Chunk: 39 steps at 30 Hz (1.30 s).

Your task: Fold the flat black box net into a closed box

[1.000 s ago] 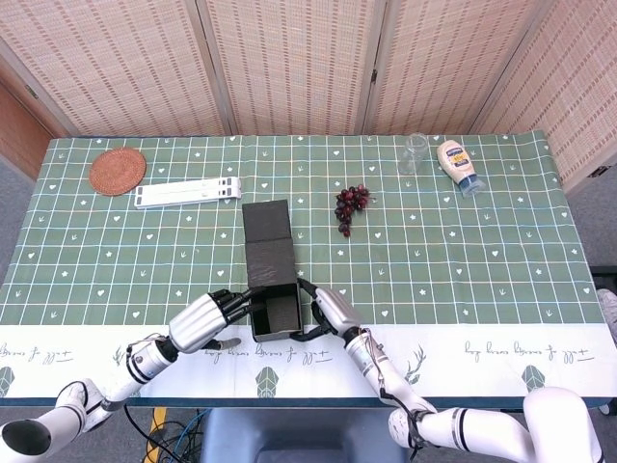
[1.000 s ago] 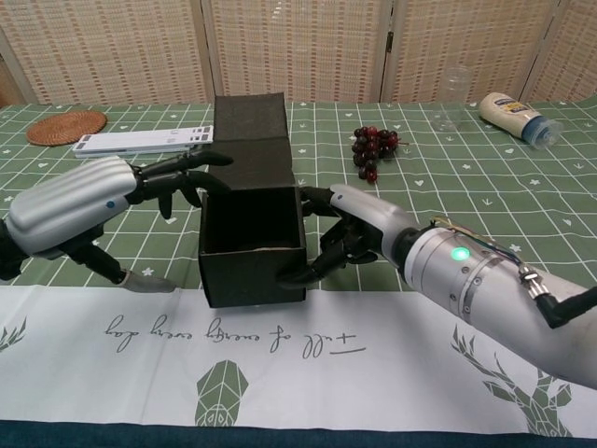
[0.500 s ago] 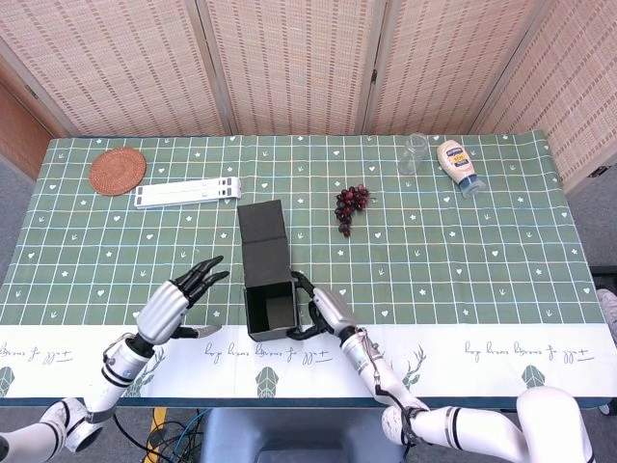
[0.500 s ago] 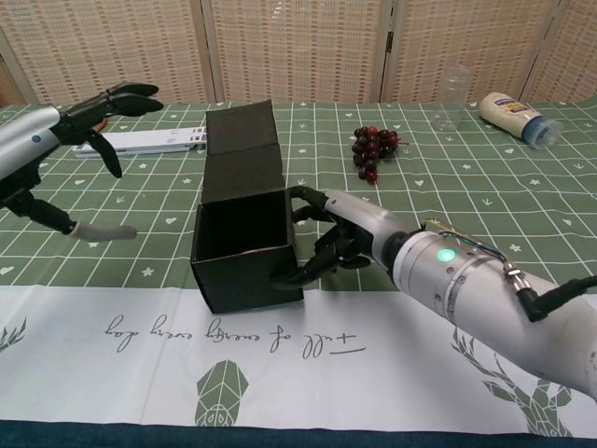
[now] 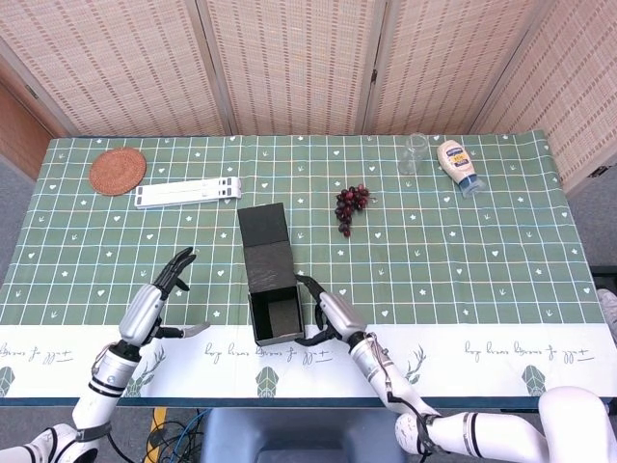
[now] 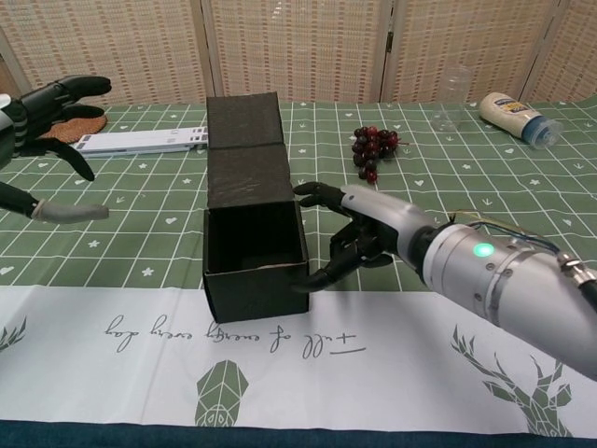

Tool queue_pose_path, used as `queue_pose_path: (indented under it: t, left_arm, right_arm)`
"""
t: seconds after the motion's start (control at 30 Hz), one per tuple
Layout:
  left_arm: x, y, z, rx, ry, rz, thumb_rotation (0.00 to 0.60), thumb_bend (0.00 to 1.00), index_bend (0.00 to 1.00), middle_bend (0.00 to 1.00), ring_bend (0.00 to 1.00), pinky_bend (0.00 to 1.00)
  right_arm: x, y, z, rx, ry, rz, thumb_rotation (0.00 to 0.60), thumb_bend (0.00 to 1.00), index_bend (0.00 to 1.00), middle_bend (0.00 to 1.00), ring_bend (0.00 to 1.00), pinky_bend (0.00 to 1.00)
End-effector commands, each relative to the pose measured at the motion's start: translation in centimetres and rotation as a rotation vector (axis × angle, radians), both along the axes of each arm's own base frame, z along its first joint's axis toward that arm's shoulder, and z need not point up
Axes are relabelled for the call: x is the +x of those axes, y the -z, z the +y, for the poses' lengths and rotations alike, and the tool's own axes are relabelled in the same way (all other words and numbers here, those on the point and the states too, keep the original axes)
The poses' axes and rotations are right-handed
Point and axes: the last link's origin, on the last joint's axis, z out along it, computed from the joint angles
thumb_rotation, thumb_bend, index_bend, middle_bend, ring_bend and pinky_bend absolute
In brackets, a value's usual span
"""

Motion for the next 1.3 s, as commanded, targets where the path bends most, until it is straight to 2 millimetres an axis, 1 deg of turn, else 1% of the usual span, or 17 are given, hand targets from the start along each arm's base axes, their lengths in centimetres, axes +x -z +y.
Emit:
queue_pose_path:
  t: [0.03, 0.17, 0.2, 0.27, 0.33, 0.37, 0.4, 0.5, 0.53, 0.63, 0.73, 0.93, 1.13, 1.3]
  left_arm:
    - [-0.3, -0.2, -0.3, -0.062, -0.092, -0.047, 0.6, 0.08, 0.0, 0.0, 0.07, 0.39]
    - [0.1, -0.1, -0.7, -0.109, -0.145, -0.101, 0.6, 0.08, 0.0, 0.0, 0.07, 0.39]
    - [0.3, -0.1, -0.8, -0.125, -0.155, -0.114, 0.6, 0.08, 0.0, 0.0, 0.08, 0.39]
    - [0.4, 0.0, -1.0, -0.145, -0.168, -0.117, 0.6, 0.08, 0.0, 0.0, 0.13, 0.39]
    - [0.4, 0.2, -1.4, -0.173, -0.185, -0.116, 0.6, 0.08, 0.0, 0.0, 0.22, 0.41]
    - [0.5, 0.4, -1.5, -0.188, -0.192, -0.116, 0.6, 0.08, 0.0, 0.0, 0.25, 0.43]
    - [0.4, 0.7, -1.7, -0.209, -0.203, -0.111, 0.6, 0.08, 0.0, 0.0, 0.3, 0.46]
    - [0.4, 1.5, -2.0, -0.248, -0.219, -0.098, 0.6, 0.08, 0.0, 0.0, 0.36, 0.54]
    - [0.4, 1.8, -2.1, -0.261, -0.228, -0.095, 0.6, 0.08, 0.0, 0.0, 0.39, 0.59]
    - [0.4, 2.8, -2.2, -0.289, -0.24, -0.081, 0.6, 0.08, 0.0, 0.0, 0.47, 0.72]
    - [0.7, 3.8, -2.2, -0.325, -0.242, -0.057, 0.6, 0.08, 0.0, 0.0, 0.51, 0.78]
    - [1.7, 5.5, -2.2, -0.369, -0.244, -0.063, 0.6, 0.08, 0.0, 0.0, 0.52, 0.81]
    - [2.4, 7.0, -1.8, -0.437, -0.308, -0.123, 0.6, 0.07, 0.0, 0.0, 0.52, 0.81]
    - [3.2, 8.2, -1.8, -0.46, -0.319, -0.141, 0.6, 0.07, 0.0, 0.0, 0.52, 0.81]
  right_arm:
    - [-1.1, -1.7, 0.6, -0.016, -0.002, 0.054, 0.6, 0.08, 0.0, 0.03, 0.71, 1.0]
    - [-1.0, -3.5, 1.0, -0.039, -0.006, 0.04, 0.6, 0.04, 0.0, 0.03, 0.71, 1.0]
    - [-0.8, -4.2, 1.0, -0.051, -0.013, 0.027, 0.6, 0.04, 0.0, 0.03, 0.71, 1.0]
    - [-0.6, -5.5, 0.8, -0.076, -0.029, 0.021, 0.6, 0.03, 0.0, 0.03, 0.71, 1.0]
    - [-0.2, -7.0, 0.4, -0.105, -0.037, 0.003, 0.6, 0.03, 0.0, 0.04, 0.71, 1.0]
    - [0.0, -7.7, 0.1, -0.12, -0.04, -0.003, 0.6, 0.03, 0.0, 0.04, 0.71, 1.0]
    - [0.2, -8.6, -0.3, -0.146, -0.045, -0.011, 0.6, 0.03, 0.0, 0.04, 0.71, 1.0]
    - [0.6, -10.4, -1.0, -0.198, -0.057, -0.028, 0.6, 0.03, 0.0, 0.05, 0.71, 1.0]
    - [0.6, -11.1, -1.3, -0.22, -0.061, -0.03, 0.6, 0.03, 0.0, 0.05, 0.71, 1.0]
    - [0.7, -12.3, -1.7, -0.252, -0.055, -0.047, 0.6, 0.03, 0.0, 0.06, 0.71, 1.0]
    - [0.6, -13.0, -1.9, -0.269, -0.046, -0.063, 0.6, 0.03, 0.0, 0.06, 0.71, 1.0]
    - [0.0, -13.0, -1.6, -0.257, -0.037, -0.066, 0.6, 0.03, 0.0, 0.06, 0.71, 1.0]
    - [-0.3, -13.1, -1.3, -0.255, -0.035, -0.079, 0.6, 0.03, 0.0, 0.07, 0.71, 1.0]
    - [-0.7, -13.0, -1.2, -0.253, -0.031, -0.082, 0.6, 0.04, 0.0, 0.07, 0.71, 1.0]
